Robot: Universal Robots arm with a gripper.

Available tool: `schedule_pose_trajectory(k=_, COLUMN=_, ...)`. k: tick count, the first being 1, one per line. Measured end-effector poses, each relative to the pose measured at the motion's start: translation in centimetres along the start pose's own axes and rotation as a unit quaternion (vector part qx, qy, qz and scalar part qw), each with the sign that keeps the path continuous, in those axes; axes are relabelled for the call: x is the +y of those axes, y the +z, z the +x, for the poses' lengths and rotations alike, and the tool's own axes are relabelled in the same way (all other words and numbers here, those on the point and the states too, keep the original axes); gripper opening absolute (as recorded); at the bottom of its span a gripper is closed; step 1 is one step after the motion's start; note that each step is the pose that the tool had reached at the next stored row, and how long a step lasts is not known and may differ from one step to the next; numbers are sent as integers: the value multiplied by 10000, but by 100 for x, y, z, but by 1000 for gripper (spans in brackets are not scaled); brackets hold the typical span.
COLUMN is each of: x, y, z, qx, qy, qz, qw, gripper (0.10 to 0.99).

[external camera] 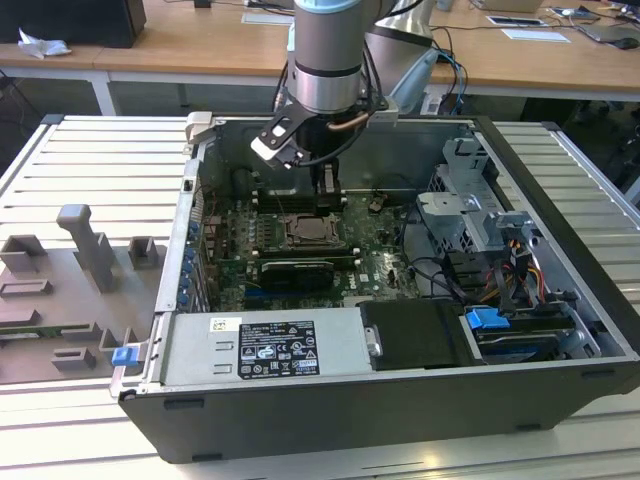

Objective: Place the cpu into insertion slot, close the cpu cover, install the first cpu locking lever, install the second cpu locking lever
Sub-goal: 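Close the cpu cover, then install the first cpu locking lever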

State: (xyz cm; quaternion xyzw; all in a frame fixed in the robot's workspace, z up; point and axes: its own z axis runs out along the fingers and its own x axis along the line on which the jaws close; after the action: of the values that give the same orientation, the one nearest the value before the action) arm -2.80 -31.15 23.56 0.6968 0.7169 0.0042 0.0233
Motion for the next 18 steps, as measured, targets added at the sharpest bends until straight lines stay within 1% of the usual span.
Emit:
schedule_pose_trajectory(k=9, x=-120, y=-3, z=4, qx=0, qy=0, qz=0, qw=10000, gripper=106)
schedule_pose_trajectory(k=18, x=-122, y=-4, z=3, qx=0, qy=0, qz=0, qw=10000, gripper=106)
